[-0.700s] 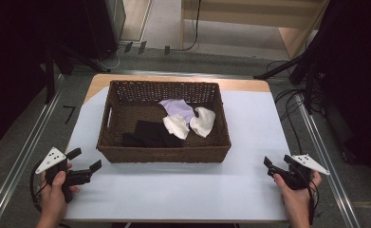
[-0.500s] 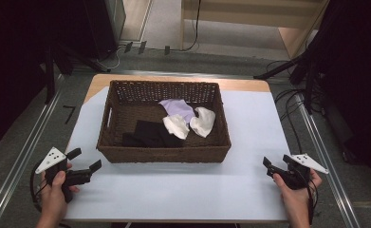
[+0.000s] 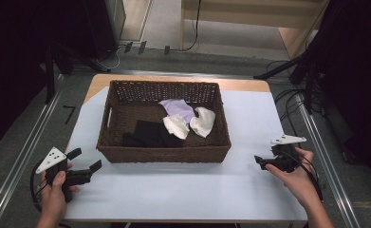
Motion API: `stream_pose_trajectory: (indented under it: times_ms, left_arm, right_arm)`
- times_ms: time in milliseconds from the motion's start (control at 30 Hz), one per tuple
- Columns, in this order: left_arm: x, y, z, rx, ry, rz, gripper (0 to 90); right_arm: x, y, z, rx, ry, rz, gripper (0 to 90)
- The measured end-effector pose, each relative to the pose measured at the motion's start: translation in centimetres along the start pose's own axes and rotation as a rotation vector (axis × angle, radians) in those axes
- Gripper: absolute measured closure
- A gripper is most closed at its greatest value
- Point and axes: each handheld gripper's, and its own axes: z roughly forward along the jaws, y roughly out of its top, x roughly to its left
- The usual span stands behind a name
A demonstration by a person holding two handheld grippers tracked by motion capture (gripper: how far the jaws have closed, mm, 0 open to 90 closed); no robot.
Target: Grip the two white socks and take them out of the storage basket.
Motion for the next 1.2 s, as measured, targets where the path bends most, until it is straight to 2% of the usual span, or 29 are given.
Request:
stream_pose_trajectory:
  times_ms: [67, 233, 267, 300, 333, 400, 433, 467, 600, 833, 900, 1000, 1067, 1200]
  left_arm:
    - [0.0, 0.0, 0.0, 0.000, -0.002, -0.004, 0.8]
    - [0.1, 0.0, 0.0, -0.004, -0.003, -0.006, 0.8]
    - [0.1, 0.0, 0.0, -0.004, -0.004, -0.007, 0.8]
    - [0.1, 0.0, 0.0, -0.004, -0.004, -0.007, 0.8]
    - [0.1, 0.0, 0.0, -0.005, -0.004, -0.007, 0.8]
    - [0.1, 0.0, 0.0, -0.006, -0.004, -0.006, 0.8]
    - [0.1, 0.0, 0.0, -0.006, -0.004, -0.006, 0.8]
    - [0.1, 0.0, 0.0, -0.007, -0.003, -0.007, 0.8]
    - [0.1, 0.0, 0.0, -0.006, -0.003, -0.008, 0.8]
    - [0.1, 0.0, 0.0, -0.002, -0.002, -0.007, 0.8]
    - [0.1, 0.0, 0.0, 0.001, -0.003, -0.004, 0.8]
    - [0.1, 0.0, 0.0, 0.001, -0.003, -0.004, 0.8]
    - [0.1, 0.0, 0.0, -0.001, -0.002, -0.006, 0.8]
    - [0.1, 0.0, 0.0, -0.001, -0.004, -0.006, 0.8]
  right_arm:
    - [0.2, 0.7, 0.4, 0.054, 0.015, -0.051, 23.1]
    - [0.9, 2.5, 0.9, 0.172, 0.017, -0.143, 23.3]
    - [1.1, 2.8, 0.9, 0.194, 0.015, -0.170, 23.6]
    - [1.1, 2.8, 0.9, 0.194, 0.015, -0.170, 23.6]
    - [1.3, 3.6, 0.9, 0.245, 0.004, -0.227, 23.5]
    - [1.5, 4.4, 0.8, 0.279, 0.017, -0.273, 24.3]
    - [1.5, 4.4, 0.8, 0.279, 0.017, -0.273, 24.3]
    - [1.6, 5.1, 0.6, 0.298, 0.032, -0.316, 24.6]
    - [1.7, 6.5, 0.4, 0.327, 0.075, -0.365, 24.8]
    - [1.5, 8.5, 0.3, 0.369, 0.100, -0.405, 23.6]
    - [1.6, 9.2, 0.3, 0.385, 0.115, -0.430, 18.8]
    - [1.7, 9.8, 0.1, 0.385, 0.114, -0.446, 17.3]
    - [1.6, 10.9, -0.2, 0.379, 0.117, -0.454, 13.7]
    - [1.7, 11.9, -0.5, 0.371, 0.106, -0.467, 13.3]
